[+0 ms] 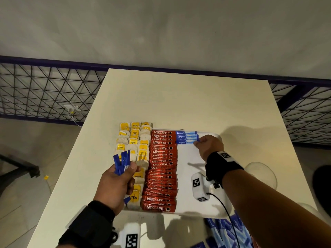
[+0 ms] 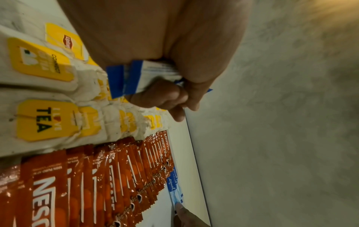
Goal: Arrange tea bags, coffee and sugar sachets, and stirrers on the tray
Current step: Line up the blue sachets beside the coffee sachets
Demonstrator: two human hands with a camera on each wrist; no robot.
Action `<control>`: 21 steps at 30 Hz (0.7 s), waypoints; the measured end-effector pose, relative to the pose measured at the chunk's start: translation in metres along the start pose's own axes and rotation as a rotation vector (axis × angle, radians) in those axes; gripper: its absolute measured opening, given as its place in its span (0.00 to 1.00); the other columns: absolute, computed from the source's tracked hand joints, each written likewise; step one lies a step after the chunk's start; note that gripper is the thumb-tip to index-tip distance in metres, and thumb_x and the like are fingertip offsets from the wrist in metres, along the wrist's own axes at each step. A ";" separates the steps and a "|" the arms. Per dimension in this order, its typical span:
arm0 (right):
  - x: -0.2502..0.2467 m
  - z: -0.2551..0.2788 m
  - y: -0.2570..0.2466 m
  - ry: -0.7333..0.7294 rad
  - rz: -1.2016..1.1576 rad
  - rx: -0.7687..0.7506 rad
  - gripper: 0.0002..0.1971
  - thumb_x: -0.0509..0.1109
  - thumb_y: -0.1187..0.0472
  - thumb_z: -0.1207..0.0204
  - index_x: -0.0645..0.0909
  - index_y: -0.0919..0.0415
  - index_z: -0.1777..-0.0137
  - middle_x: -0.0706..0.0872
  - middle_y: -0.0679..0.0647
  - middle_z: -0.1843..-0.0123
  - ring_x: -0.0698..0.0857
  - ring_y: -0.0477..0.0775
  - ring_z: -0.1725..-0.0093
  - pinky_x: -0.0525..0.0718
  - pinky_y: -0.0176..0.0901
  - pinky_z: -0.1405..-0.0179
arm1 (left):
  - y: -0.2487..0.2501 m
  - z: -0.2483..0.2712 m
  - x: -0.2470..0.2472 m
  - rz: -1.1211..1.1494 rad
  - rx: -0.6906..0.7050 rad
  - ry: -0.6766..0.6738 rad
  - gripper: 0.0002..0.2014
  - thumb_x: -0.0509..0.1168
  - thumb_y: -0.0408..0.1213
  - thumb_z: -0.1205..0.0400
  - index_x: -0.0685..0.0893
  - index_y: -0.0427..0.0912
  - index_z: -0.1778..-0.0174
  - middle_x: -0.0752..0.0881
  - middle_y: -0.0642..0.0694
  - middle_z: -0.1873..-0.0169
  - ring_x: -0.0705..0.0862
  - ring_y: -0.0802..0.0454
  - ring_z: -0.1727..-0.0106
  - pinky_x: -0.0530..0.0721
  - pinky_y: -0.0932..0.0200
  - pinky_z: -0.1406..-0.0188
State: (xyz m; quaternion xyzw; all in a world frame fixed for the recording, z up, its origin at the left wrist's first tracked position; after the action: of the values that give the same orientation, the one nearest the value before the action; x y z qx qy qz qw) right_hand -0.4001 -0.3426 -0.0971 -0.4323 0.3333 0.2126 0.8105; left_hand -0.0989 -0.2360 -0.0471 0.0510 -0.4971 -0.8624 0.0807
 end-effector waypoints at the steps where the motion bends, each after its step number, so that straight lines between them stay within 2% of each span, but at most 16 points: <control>1: 0.000 -0.001 0.001 0.009 -0.016 0.006 0.09 0.73 0.49 0.25 0.79 0.50 0.62 0.84 0.52 0.59 0.83 0.55 0.55 0.76 0.38 0.52 | 0.000 0.000 0.000 -0.006 0.002 -0.001 0.10 0.65 0.40 0.17 0.85 0.36 0.54 0.74 0.37 0.74 0.68 0.50 0.78 0.69 0.57 0.78; 7: 0.003 -0.003 0.004 0.021 0.008 0.016 0.10 0.73 0.46 0.26 0.78 0.50 0.59 0.81 0.48 0.64 0.83 0.55 0.55 0.80 0.43 0.50 | 0.001 0.002 0.000 -0.035 0.011 -0.005 0.11 0.65 0.38 0.16 0.84 0.33 0.49 0.78 0.46 0.79 0.69 0.51 0.78 0.72 0.59 0.80; 11: 0.003 -0.003 0.003 0.028 0.002 0.019 0.12 0.74 0.45 0.26 0.78 0.51 0.56 0.83 0.49 0.60 0.83 0.54 0.55 0.80 0.42 0.51 | 0.003 0.003 0.000 -0.027 0.012 -0.015 0.10 0.64 0.37 0.16 0.82 0.32 0.47 0.82 0.51 0.78 0.69 0.52 0.78 0.72 0.61 0.81; 15: 0.005 -0.006 0.004 0.026 -0.003 0.018 0.13 0.74 0.45 0.26 0.78 0.52 0.52 0.86 0.52 0.54 0.83 0.54 0.55 0.78 0.40 0.52 | 0.003 0.003 0.001 0.003 0.001 -0.036 0.10 0.64 0.38 0.16 0.82 0.32 0.48 0.82 0.46 0.74 0.68 0.53 0.78 0.70 0.60 0.81; 18: 0.003 -0.005 0.006 0.045 -0.045 0.025 0.19 0.75 0.44 0.28 0.82 0.56 0.45 0.87 0.54 0.48 0.80 0.52 0.57 0.74 0.38 0.54 | 0.005 0.007 0.006 0.186 -0.064 -0.115 0.04 0.60 0.29 0.15 0.79 0.33 0.48 0.81 0.40 0.66 0.66 0.54 0.79 0.65 0.63 0.84; 21: -0.006 0.003 0.001 0.122 -0.100 0.001 0.19 0.76 0.44 0.30 0.81 0.57 0.49 0.85 0.55 0.46 0.80 0.53 0.53 0.72 0.37 0.54 | 0.006 0.010 0.012 0.324 -0.123 -0.195 0.06 0.55 0.24 0.16 0.77 0.35 0.52 0.81 0.39 0.66 0.67 0.54 0.78 0.64 0.65 0.86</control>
State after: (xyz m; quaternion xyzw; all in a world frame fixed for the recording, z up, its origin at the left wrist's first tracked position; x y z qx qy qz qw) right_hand -0.4034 -0.3403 -0.0925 -0.4603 0.3601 0.1449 0.7984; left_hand -0.1115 -0.2329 -0.0370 -0.1186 -0.4507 -0.8677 0.1728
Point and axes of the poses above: each hand's wrist, its own z-axis away from the middle knuckle, its own x-axis out of the palm, y = z × x, the point moved 5 cm from there along -z, towards the middle knuckle
